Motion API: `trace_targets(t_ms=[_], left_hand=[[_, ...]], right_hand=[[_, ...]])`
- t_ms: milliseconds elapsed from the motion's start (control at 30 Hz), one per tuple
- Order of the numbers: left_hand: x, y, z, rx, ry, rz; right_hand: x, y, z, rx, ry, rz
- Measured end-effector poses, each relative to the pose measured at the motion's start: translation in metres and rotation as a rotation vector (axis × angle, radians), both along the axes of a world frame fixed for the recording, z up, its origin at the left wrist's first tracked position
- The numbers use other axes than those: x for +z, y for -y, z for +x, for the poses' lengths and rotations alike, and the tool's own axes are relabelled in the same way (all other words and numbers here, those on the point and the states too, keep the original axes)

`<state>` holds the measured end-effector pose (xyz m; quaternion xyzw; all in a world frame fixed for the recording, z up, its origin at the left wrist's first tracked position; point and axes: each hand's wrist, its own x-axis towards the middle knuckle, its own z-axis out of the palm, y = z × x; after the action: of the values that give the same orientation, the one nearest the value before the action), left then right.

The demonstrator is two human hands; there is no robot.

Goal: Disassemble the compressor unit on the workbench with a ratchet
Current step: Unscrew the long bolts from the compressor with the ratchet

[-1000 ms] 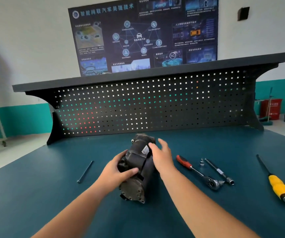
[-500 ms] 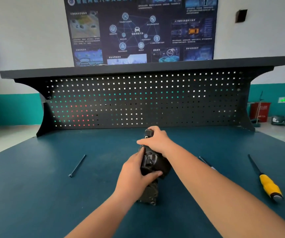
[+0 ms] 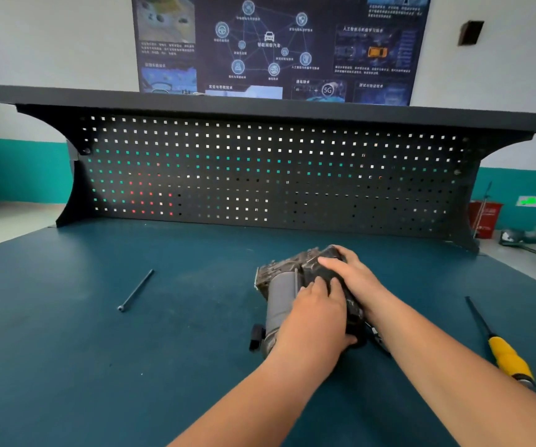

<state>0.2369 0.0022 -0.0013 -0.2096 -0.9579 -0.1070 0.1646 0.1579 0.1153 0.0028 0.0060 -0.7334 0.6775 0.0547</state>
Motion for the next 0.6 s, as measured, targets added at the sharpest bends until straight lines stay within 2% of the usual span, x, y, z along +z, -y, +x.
trace_targets(t_ms=[200,333,367,467,600], left_hand=[[-0.015,0.013,0.001,0.06,-0.018,-0.214],[-0.019,0.019,0.0,0.125,-0.135,-0.39],[-0.021,0.02,-0.002,0.107,-0.109,-0.396],[-0.03,0.02,-0.011,0.044,-0.056,-0.415],[-0.027,0.02,-0.011,0.061,-0.065,-0.427]], right_hand=[[-0.029,0.024,-0.011,0.064,0.056,-0.125],[-0.029,0.039,-0.022,0.106,-0.017,-0.014],[-0.023,0.04,-0.022,0.157,-0.015,0.009],[-0.008,0.025,-0.019,0.181,0.018,0.245],[-0.017,-0.016,-0.006,-0.107,-0.023,0.707]])
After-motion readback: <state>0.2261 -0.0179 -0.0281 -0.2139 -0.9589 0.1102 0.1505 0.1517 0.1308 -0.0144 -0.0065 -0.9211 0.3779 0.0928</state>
